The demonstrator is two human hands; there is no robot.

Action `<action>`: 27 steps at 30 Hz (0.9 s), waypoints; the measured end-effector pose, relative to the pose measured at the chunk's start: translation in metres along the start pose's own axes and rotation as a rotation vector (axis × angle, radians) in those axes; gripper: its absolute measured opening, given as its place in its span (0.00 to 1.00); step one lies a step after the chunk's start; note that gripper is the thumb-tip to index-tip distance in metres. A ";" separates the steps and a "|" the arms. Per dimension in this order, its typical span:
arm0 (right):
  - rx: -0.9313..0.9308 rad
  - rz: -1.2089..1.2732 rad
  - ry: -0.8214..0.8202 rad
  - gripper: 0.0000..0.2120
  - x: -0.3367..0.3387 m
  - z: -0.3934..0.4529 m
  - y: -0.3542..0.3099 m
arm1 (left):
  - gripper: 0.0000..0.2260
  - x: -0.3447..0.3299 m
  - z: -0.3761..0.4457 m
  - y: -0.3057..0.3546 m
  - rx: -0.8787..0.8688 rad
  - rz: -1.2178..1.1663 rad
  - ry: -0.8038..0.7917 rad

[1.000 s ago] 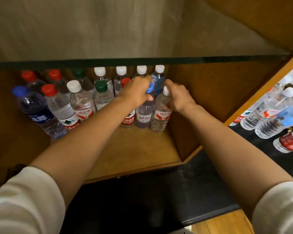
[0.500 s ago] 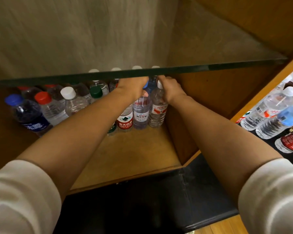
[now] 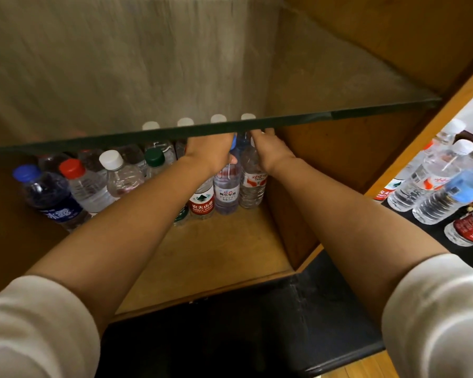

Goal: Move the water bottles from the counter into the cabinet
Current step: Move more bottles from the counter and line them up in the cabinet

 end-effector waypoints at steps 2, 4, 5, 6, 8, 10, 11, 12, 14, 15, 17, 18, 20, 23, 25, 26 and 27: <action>0.028 -0.059 -0.001 0.33 0.000 -0.005 -0.005 | 0.22 -0.002 0.000 0.001 -0.007 0.034 0.018; 0.051 -0.125 0.008 0.34 0.000 -0.012 -0.008 | 0.27 -0.008 -0.001 0.001 -0.006 0.073 0.017; 0.063 -0.148 0.018 0.35 -0.001 -0.017 -0.010 | 0.29 -0.011 -0.002 0.001 -0.003 0.080 0.018; 0.073 -0.166 0.026 0.36 -0.001 -0.021 -0.011 | 0.31 -0.012 -0.004 0.001 0.002 0.080 0.034; 0.090 -0.206 0.030 0.38 -0.004 -0.031 -0.013 | 0.33 -0.009 -0.012 0.004 -0.007 0.084 0.108; 0.108 -0.231 0.046 0.39 -0.006 -0.044 -0.015 | 0.35 -0.008 -0.023 0.012 -0.016 0.088 0.169; 0.117 -0.215 0.064 0.39 -0.007 -0.052 -0.017 | 0.36 -0.008 -0.029 0.015 -0.013 0.087 0.189; 0.138 -0.181 0.083 0.39 -0.008 -0.059 -0.024 | 0.36 -0.008 -0.037 0.012 -0.001 0.079 0.205; 0.164 -0.076 0.088 0.40 -0.012 -0.082 -0.029 | 0.37 -0.013 -0.054 0.016 0.007 0.032 0.187; 0.171 -0.007 0.076 0.40 -0.015 -0.096 -0.027 | 0.37 -0.019 -0.063 0.021 0.007 -0.015 0.151; 0.184 0.137 0.050 0.39 -0.021 -0.125 -0.022 | 0.36 -0.031 -0.085 0.031 0.001 -0.124 0.077; 0.185 0.183 0.033 0.37 -0.025 -0.139 -0.019 | 0.34 -0.035 -0.097 0.036 -0.001 -0.161 0.056; 0.175 0.230 0.001 0.32 -0.034 -0.166 -0.007 | 0.28 -0.045 -0.121 0.046 0.001 -0.225 0.037; 0.192 0.286 -0.016 0.24 -0.044 -0.205 0.017 | 0.19 -0.074 -0.153 0.061 0.071 -0.430 -0.123; 0.192 0.314 -0.009 0.20 -0.046 -0.230 0.037 | 0.15 -0.096 -0.172 0.079 0.101 -0.553 -0.269; 0.184 0.335 -0.005 0.18 -0.047 -0.241 0.049 | 0.13 -0.105 -0.180 0.089 0.099 -0.563 -0.320; 0.170 0.363 -0.002 0.16 -0.049 -0.251 0.062 | 0.12 -0.113 -0.187 0.101 0.090 -0.550 -0.359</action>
Point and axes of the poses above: each hand's wrist, its own z-axis towards the middle knuckle, its own x-axis out of the back of the hand, y = z × x, the point moved 9 cm from there along z, towards the middle knuckle, and after that the axes turned 8 degrees about x, right-handed, at the moved point
